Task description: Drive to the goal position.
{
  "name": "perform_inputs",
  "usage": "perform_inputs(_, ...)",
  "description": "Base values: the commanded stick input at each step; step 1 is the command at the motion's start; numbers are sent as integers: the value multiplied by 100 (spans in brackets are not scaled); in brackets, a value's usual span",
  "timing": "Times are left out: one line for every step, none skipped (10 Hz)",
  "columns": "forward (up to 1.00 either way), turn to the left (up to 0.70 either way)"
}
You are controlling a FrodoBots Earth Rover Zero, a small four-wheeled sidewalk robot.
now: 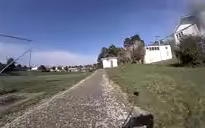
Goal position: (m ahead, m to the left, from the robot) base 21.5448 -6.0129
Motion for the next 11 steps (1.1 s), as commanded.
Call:
perform_inputs(70, 0)
perform_inputs(70, 0)
perform_inputs(70, 0)
perform_inputs(70, 0)
perform_inputs(70, 0)
perform_inputs(70, 0)
perform_inputs(70, 0)
perform_inputs(70, 0)
perform_inputs(70, -14)
perform_inputs(70, -14)
perform_inputs(70, -14)
